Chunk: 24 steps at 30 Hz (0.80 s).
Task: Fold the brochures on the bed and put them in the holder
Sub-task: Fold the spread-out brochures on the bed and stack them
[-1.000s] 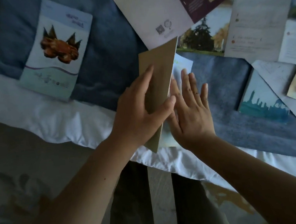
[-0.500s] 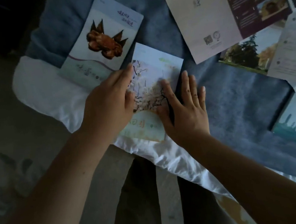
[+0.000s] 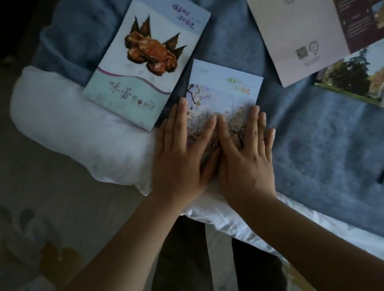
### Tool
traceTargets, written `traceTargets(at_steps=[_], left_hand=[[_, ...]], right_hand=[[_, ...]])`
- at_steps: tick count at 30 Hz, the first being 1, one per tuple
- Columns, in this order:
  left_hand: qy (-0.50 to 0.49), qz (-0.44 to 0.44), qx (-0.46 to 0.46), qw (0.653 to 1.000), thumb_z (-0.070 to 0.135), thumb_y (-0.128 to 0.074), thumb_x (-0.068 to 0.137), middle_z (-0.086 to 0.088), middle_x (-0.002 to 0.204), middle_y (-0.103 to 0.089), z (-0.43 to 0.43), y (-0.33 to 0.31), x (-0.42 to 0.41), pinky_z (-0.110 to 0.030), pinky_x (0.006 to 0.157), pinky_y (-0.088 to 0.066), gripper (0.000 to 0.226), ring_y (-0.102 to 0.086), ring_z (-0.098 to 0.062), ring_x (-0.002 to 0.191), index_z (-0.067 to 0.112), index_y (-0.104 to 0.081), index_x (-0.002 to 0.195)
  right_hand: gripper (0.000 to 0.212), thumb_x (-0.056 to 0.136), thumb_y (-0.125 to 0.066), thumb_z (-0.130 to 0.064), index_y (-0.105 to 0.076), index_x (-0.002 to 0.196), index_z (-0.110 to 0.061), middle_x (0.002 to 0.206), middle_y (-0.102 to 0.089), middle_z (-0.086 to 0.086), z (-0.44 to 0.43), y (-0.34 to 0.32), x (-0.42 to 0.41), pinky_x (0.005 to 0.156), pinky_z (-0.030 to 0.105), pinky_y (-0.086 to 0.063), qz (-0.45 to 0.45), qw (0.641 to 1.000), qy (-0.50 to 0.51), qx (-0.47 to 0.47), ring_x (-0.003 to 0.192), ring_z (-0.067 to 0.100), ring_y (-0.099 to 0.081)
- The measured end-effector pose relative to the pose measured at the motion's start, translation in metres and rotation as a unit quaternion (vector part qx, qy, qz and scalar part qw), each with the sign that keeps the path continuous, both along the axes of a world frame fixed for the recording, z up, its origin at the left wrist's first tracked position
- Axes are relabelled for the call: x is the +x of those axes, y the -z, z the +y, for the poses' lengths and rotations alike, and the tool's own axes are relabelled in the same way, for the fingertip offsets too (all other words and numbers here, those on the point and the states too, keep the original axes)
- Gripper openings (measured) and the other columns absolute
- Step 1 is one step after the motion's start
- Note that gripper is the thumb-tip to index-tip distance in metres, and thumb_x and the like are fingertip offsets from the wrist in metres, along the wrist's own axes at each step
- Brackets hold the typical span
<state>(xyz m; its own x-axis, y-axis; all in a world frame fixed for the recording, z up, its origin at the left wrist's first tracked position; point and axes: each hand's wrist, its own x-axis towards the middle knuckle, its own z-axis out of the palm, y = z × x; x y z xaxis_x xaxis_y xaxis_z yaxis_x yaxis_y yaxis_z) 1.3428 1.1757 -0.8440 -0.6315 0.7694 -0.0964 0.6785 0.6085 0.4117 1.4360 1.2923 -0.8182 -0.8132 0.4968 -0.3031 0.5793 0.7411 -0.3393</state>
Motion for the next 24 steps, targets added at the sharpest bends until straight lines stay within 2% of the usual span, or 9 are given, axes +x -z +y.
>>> traceTargets(at_steps=[3, 5, 7, 9, 11, 15, 18, 21, 24], left_hand=[[-0.021, -0.047, 0.135, 0.99, 0.029, -0.063, 0.101, -0.036, 0.159, -0.026, -0.004, 0.001, -0.01, -0.06, 0.114, -0.035, 0.045, -0.03, -0.044, 0.151, 0.012, -0.06, 0.143], [-0.03, -0.063, 0.184, 0.98, 0.015, -0.06, 0.102, -0.038, 0.155, -0.033, -0.007, -0.007, -0.02, -0.057, 0.115, -0.038, 0.033, -0.035, -0.045, 0.148, 0.005, -0.068, 0.132], [-0.032, -0.07, 0.205, 0.976, 0.005, -0.051, 0.103, -0.034, 0.153, -0.038, -0.008, -0.019, -0.033, -0.049, 0.118, -0.04, 0.031, -0.04, -0.042, 0.146, 0.002, -0.07, 0.128], [-0.03, -0.062, 0.201, 0.977, -0.007, -0.049, 0.1, -0.029, 0.154, -0.042, -0.008, -0.032, -0.05, -0.038, 0.118, -0.04, 0.036, -0.043, -0.037, 0.145, 0.001, -0.07, 0.128], [-0.024, -0.056, 0.186, 0.981, -0.014, -0.05, 0.094, -0.026, 0.155, -0.043, -0.008, -0.044, -0.072, -0.038, 0.118, -0.041, 0.041, -0.044, -0.036, 0.145, 0.0, -0.071, 0.126], [-0.006, -0.051, 0.142, 0.989, -0.013, -0.053, 0.093, -0.024, 0.155, -0.043, -0.008, -0.054, -0.118, -0.047, 0.116, -0.043, 0.038, -0.044, -0.037, 0.145, -0.002, -0.071, 0.125], [0.001, -0.032, 0.108, 0.994, -0.005, -0.053, 0.098, -0.02, 0.158, -0.041, -0.011, -0.053, -0.148, -0.042, 0.118, -0.042, 0.036, -0.043, -0.036, 0.146, 0.002, -0.069, 0.13], [-0.014, -0.015, 0.092, 0.996, -0.006, -0.052, 0.098, -0.015, 0.16, -0.041, -0.016, -0.051, -0.171, -0.039, 0.116, -0.043, 0.039, -0.045, -0.033, 0.145, 0.003, -0.068, 0.132], [-0.023, -0.017, 0.072, 0.997, -0.008, -0.053, 0.096, -0.011, 0.162, -0.039, -0.018, -0.05, -0.184, -0.031, 0.117, -0.041, 0.042, -0.043, -0.03, 0.145, 0.005, -0.068, 0.133]], right_hand=[[0.06, 0.103, -0.024, -0.033, -0.025, 0.163, -0.029, 0.167, 0.009, 0.03, -0.01, 0.0, -0.014, 0.126, 0.048, 0.012, 0.033, 0.997, 0.039, -0.059, 0.155, 0.043, 0.016], [0.06, 0.102, -0.028, -0.029, -0.027, 0.163, -0.029, 0.167, 0.011, 0.03, -0.013, -0.002, -0.024, 0.125, 0.049, 0.012, 0.057, 0.992, 0.058, -0.097, 0.154, 0.044, 0.017], [0.066, 0.101, -0.036, -0.012, -0.025, 0.163, -0.03, 0.167, 0.014, 0.027, -0.015, -0.005, -0.034, 0.125, 0.052, 0.012, 0.073, 0.987, 0.07, -0.128, 0.154, 0.042, 0.02], [0.075, 0.098, -0.041, -0.001, -0.021, 0.163, -0.03, 0.168, 0.017, 0.024, -0.017, -0.011, -0.045, 0.126, 0.052, 0.011, 0.087, 0.982, 0.075, -0.148, 0.155, 0.04, 0.021], [0.076, 0.098, -0.042, 0.0, -0.018, 0.163, -0.031, 0.168, 0.018, 0.022, -0.019, -0.018, -0.06, 0.126, 0.049, 0.011, 0.103, 0.981, 0.066, -0.154, 0.155, 0.038, 0.022], [0.073, 0.102, -0.043, -0.005, -0.015, 0.164, -0.031, 0.169, 0.017, 0.02, -0.023, -0.025, -0.095, 0.126, 0.047, 0.012, 0.114, 0.983, 0.009, -0.142, 0.155, 0.036, 0.021], [0.077, 0.101, -0.048, -0.009, -0.011, 0.165, -0.032, 0.168, 0.019, 0.02, -0.024, -0.019, -0.118, 0.124, 0.044, 0.014, 0.105, 0.987, -0.015, -0.121, 0.156, 0.035, 0.022], [0.076, 0.102, -0.053, -0.015, -0.013, 0.165, -0.029, 0.168, 0.018, 0.024, -0.022, -0.011, -0.133, 0.124, 0.044, 0.014, 0.099, 0.99, -0.024, -0.098, 0.156, 0.037, 0.018], [0.073, 0.104, -0.05, -0.029, -0.013, 0.166, -0.022, 0.167, 0.015, 0.026, -0.02, -0.003, -0.138, 0.124, 0.043, 0.015, 0.078, 0.994, -0.033, -0.075, 0.156, 0.039, 0.016]])
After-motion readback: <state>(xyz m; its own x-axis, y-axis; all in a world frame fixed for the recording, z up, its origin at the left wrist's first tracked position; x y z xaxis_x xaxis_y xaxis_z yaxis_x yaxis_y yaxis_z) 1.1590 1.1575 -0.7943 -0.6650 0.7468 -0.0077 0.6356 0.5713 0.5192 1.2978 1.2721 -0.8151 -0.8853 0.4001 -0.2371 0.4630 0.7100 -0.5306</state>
